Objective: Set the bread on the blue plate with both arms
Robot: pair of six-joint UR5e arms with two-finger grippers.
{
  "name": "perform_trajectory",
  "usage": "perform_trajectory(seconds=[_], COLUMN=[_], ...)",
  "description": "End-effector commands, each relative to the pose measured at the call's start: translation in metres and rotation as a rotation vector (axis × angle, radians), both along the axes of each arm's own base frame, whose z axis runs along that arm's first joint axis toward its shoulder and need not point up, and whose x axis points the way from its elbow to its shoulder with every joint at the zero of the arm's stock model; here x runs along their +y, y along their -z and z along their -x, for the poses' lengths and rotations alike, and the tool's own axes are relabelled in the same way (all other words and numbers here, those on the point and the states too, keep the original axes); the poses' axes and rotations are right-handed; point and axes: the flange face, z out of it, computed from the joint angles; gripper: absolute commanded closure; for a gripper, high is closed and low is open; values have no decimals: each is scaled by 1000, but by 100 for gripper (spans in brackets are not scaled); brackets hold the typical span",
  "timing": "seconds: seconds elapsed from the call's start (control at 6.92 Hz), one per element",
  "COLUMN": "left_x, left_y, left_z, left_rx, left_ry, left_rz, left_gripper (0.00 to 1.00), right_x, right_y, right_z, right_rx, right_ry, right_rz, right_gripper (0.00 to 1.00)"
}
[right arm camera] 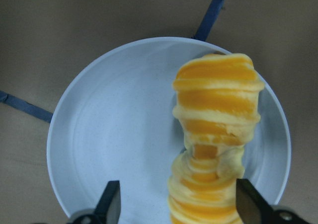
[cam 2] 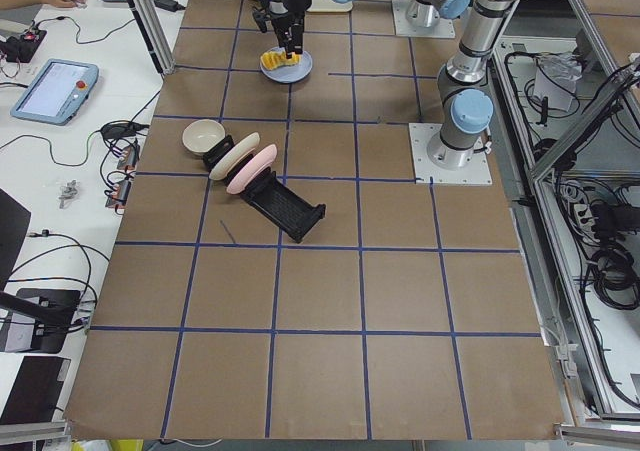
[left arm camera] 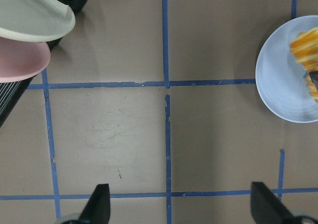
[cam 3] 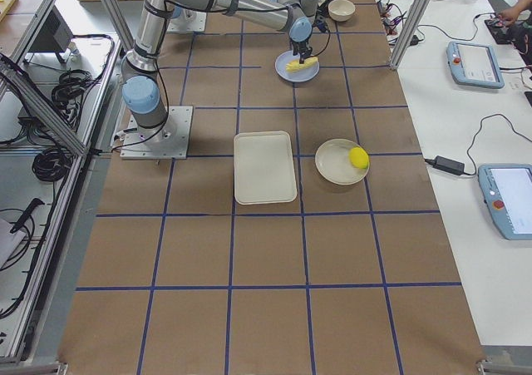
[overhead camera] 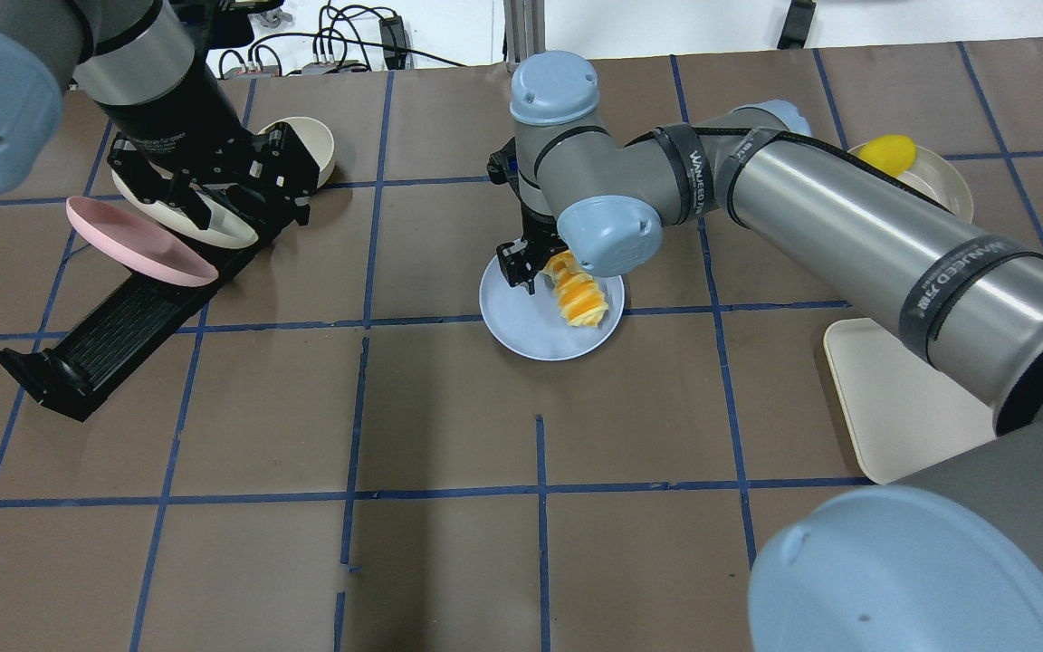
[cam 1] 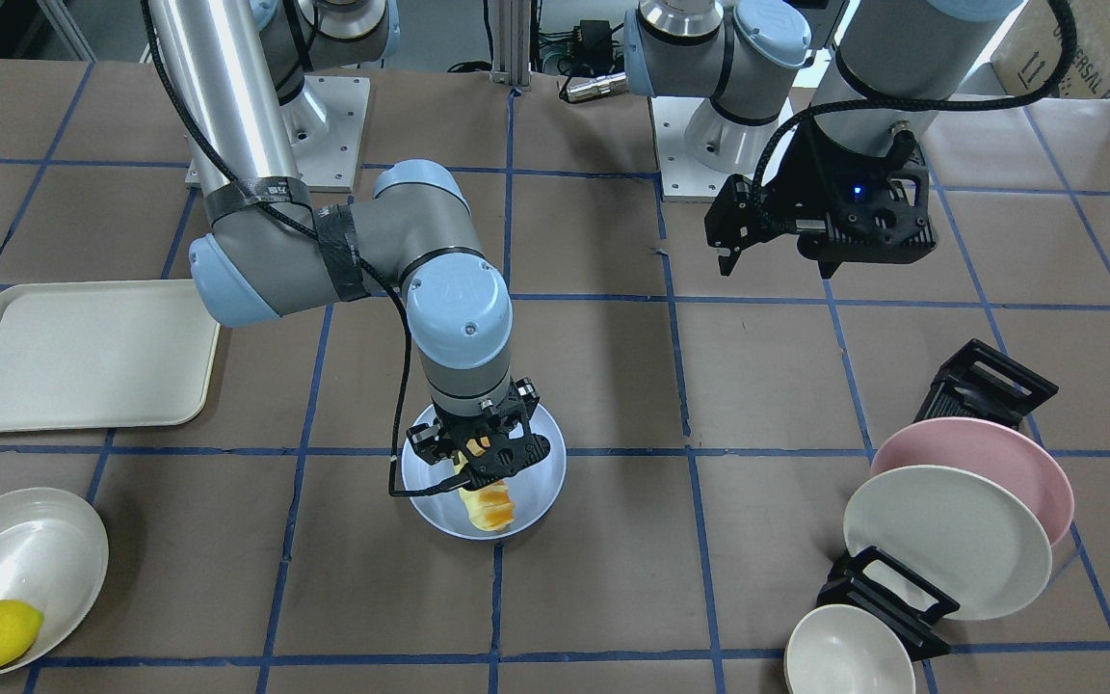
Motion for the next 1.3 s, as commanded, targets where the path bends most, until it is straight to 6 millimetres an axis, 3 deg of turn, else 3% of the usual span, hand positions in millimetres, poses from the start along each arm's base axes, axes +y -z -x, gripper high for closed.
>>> perform_trajectory(seconds=[0.0,0.14,0.43,0.58,0.72,0.87,1.16], left_x=[1,1,-1,-2,-3,-5,-6], left_y=[1,1,-1,0,3,6,5], left_z=[-1,-1,-1,-3,-4,-3,-5], left_rx=[-1,-3,-1,-1,0,-1,0], left_ry=[-1,7,7,2,2,2,-1], left_rz=[-4,-6,4,4,-2,-9,-6], left_gripper=[0,0,0,0,0,0,0], right_x=[-1,-12,-27,-49,-55,-47,-17], right_y=[-5,-39,-165,-210,-245,-269,-299], right_z=[1,7,52,87,111,132,175], right_rx=[6,2,68,59,93,155,68], right_ry=[1,9,85,134,138,124,330], right_rz=[11,65,85,131,217,263,142], right_gripper=[0,0,0,0,0,0,2])
